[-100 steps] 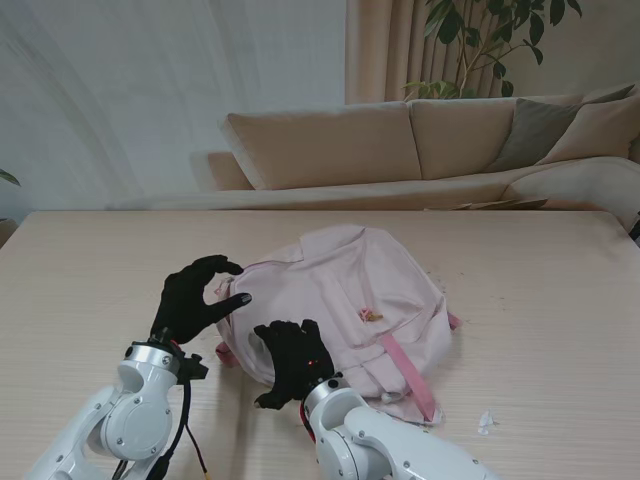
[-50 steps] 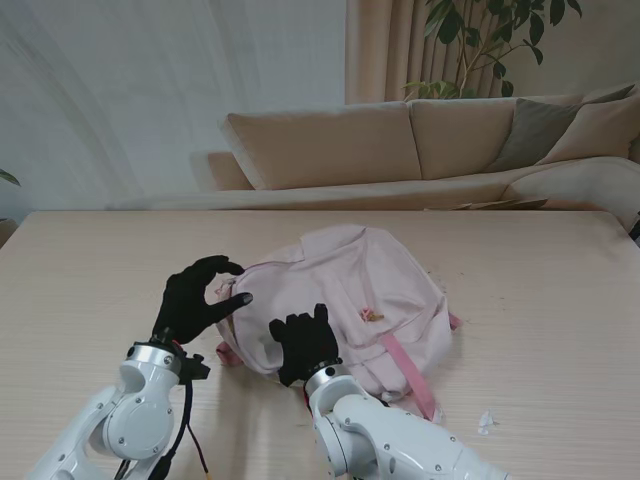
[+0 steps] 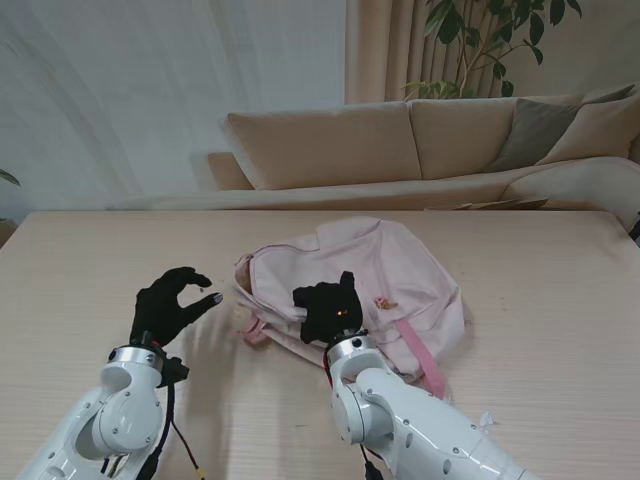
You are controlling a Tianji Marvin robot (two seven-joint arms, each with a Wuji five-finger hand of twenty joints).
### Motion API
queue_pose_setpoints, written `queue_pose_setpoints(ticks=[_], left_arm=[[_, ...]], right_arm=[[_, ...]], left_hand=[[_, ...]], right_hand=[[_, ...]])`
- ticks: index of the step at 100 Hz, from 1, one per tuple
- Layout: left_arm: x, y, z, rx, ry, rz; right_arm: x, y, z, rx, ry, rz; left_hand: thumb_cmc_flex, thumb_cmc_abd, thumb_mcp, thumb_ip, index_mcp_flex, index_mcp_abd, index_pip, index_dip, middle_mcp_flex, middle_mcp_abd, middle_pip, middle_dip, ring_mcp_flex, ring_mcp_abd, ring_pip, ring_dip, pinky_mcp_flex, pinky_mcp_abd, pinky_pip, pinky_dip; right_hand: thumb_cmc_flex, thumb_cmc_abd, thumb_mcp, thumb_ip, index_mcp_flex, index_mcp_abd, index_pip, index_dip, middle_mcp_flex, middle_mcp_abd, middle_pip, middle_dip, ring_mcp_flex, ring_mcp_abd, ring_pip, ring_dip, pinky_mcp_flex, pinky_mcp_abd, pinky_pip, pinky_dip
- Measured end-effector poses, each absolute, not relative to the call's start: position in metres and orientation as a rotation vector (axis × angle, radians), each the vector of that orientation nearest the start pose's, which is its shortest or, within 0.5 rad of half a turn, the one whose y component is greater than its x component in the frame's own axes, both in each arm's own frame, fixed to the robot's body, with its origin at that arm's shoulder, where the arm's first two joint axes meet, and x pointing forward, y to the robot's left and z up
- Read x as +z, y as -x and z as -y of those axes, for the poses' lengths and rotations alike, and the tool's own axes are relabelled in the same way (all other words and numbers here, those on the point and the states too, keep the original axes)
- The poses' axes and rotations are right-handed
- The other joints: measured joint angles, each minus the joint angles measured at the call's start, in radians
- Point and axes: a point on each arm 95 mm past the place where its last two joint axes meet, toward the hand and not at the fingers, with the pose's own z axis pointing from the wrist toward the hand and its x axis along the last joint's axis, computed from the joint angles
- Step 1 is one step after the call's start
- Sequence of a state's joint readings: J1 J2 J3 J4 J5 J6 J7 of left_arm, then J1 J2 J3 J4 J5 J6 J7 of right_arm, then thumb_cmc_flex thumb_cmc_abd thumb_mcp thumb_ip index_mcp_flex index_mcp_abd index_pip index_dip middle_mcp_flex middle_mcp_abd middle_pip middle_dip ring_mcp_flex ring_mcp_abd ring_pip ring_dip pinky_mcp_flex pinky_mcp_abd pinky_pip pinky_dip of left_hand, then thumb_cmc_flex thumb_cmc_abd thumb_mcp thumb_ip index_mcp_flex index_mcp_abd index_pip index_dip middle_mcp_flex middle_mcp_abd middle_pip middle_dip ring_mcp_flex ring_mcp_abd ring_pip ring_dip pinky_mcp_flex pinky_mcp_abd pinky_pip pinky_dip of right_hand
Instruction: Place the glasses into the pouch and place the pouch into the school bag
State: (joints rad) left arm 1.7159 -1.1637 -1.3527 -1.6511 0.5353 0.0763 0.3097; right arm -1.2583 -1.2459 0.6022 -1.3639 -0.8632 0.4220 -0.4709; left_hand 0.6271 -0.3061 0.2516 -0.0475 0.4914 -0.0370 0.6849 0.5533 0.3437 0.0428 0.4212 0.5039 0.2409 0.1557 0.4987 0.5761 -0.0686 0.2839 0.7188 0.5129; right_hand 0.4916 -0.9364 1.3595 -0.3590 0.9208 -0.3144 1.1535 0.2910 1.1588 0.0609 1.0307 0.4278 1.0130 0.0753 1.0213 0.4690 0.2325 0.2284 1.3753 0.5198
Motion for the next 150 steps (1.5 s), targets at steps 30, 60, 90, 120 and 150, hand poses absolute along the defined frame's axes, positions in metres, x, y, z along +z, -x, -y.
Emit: queue_pose_setpoints(ticks=[30, 60, 90, 120, 150], left_arm=[[-0.352, -0.385, -0.048, -1.621, 1.911, -0.844], [-0.370, -0.403, -0.055, -1.545, 1.960, -0.861], [-0.371, -0.421, -0.051, -1.608, 2.092, -0.944], [-0.367, -0.438, -0.045, -1.610, 2.126, -0.959], [-0.368, -0.453, -0.039, -1.581, 2.151, -0.971]], right_arm=[[-0.327, -0.396, -0.152, 1.668, -1.021, -1.252], [-0.315, -0.389, -0.139, 1.760, -1.041, -1.220], [-0.314, -0.385, -0.132, 1.796, -1.026, -1.196], [-0.315, -0.383, -0.132, 1.815, -1.021, -1.190], [-0.318, -0.383, -0.130, 1.819, -1.011, -1.188]], left_hand=[[0.064, -0.065, 0.118, 0.000, -0.124, -0.042, -0.140, -0.158, -0.083, 0.006, -0.081, -0.072, -0.063, -0.003, -0.109, -0.079, -0.004, 0.005, -0.095, 0.000], [0.090, -0.195, 0.307, 0.000, -0.300, -0.134, -0.192, -0.246, -0.118, -0.014, -0.193, -0.130, -0.100, -0.028, -0.170, -0.126, -0.003, -0.013, -0.108, 0.016], [0.111, -0.305, 0.352, 0.000, -0.300, -0.209, -0.388, -0.354, -0.156, -0.038, -0.270, -0.130, -0.124, -0.049, -0.213, -0.141, 0.000, -0.039, -0.109, 0.016], [0.112, -0.318, 0.352, 0.000, -0.300, -0.206, -0.382, -0.365, -0.169, -0.041, -0.284, -0.096, -0.125, -0.049, -0.221, -0.142, 0.000, -0.059, -0.121, 0.016], [0.111, -0.330, 0.352, -0.007, -0.300, -0.088, -0.382, -0.350, -0.173, -0.041, -0.326, -0.085, -0.125, -0.049, -0.222, -0.142, -0.010, -0.117, -0.153, 0.043]], right_hand=[[0.000, -0.001, 0.000, 0.000, 0.000, 0.005, -0.003, 0.010, 0.012, 0.000, 0.000, 0.014, 0.011, 0.000, 0.013, -0.011, 0.000, 0.000, 0.002, 0.001], [0.012, -0.002, 0.001, 0.001, 0.000, 0.015, -0.003, 0.025, 0.012, 0.002, 0.000, 0.023, 0.011, 0.003, 0.024, -0.017, -0.025, 0.001, 0.002, 0.001], [0.012, -0.002, 0.001, 0.001, 0.000, 0.015, -0.012, 0.038, 0.012, 0.002, 0.000, 0.027, 0.011, 0.003, 0.024, -0.021, -0.026, 0.001, 0.002, 0.002], [0.012, -0.002, 0.001, 0.002, 0.000, 0.015, -0.016, 0.049, 0.012, 0.002, 0.000, 0.027, 0.011, 0.003, 0.024, -0.022, -0.027, 0.001, 0.012, 0.002], [0.012, -0.002, 0.001, 0.002, 0.000, 0.015, -0.021, 0.063, 0.012, 0.002, 0.000, 0.027, 0.011, 0.003, 0.025, -0.023, -0.029, 0.001, 0.013, 0.002]])
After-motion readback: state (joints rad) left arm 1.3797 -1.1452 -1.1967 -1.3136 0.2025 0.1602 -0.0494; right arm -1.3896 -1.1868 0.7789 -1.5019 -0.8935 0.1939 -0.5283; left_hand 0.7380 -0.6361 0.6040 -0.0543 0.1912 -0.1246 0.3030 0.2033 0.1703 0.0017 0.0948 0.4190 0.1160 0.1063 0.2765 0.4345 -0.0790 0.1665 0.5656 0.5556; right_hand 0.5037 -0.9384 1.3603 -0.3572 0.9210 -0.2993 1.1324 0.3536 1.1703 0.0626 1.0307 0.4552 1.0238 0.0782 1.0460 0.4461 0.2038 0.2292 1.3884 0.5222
